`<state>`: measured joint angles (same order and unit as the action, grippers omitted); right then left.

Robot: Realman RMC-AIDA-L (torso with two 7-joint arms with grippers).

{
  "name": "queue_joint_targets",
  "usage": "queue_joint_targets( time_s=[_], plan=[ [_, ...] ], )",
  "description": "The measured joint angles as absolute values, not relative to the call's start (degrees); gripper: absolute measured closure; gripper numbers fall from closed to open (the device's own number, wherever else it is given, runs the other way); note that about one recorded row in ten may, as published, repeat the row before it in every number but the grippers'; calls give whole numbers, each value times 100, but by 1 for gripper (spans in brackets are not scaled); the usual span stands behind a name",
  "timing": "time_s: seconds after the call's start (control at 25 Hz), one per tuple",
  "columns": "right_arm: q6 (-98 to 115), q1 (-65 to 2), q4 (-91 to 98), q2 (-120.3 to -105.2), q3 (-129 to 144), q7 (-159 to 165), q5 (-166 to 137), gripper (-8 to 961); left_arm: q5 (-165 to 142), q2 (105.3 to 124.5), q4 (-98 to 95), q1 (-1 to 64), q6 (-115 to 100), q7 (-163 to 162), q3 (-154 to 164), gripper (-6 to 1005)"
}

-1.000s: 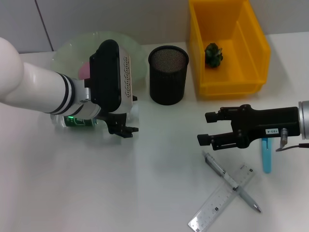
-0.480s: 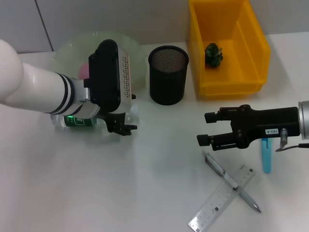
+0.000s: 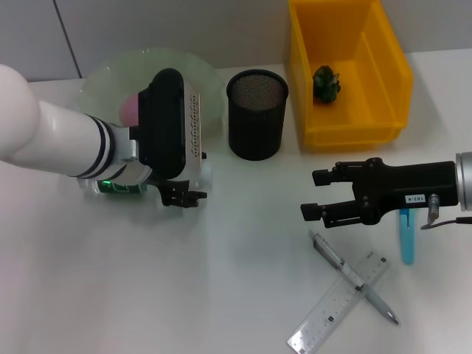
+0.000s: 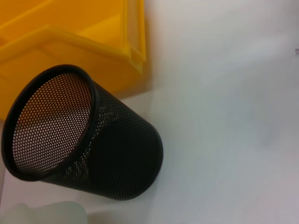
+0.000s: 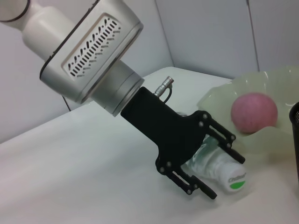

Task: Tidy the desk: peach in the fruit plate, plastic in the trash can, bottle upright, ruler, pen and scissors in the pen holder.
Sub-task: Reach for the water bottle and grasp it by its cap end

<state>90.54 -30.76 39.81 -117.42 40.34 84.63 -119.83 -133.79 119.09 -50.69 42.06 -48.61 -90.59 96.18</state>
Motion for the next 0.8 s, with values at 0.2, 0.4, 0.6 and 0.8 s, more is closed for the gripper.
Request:
queue_joint_targets(
  time_s=[0.2, 0.4, 0.6, 0.8],
  plan=[
    [9058, -3074, 3981, -11742, 4033, 8466, -11922, 144, -13392, 11909, -5069, 4188, -4778, -9037, 9641, 401],
    [9061, -3079, 3981, -11744, 4034, 8470, -11916, 144, -13394, 11909, -5038, 4156, -4645, -9024, 9711, 489],
    [9062, -3099, 3981, -11748, 4034, 8502, -11916, 144, -13394, 11909, -5018, 4156, -4631, -9017, 9740, 517],
    [9062, -3105, 3981, -11750, 4034, 8520, -11916, 144, -13395, 11908, -5002, 4154, -4567, -9010, 9758, 531]
  ],
)
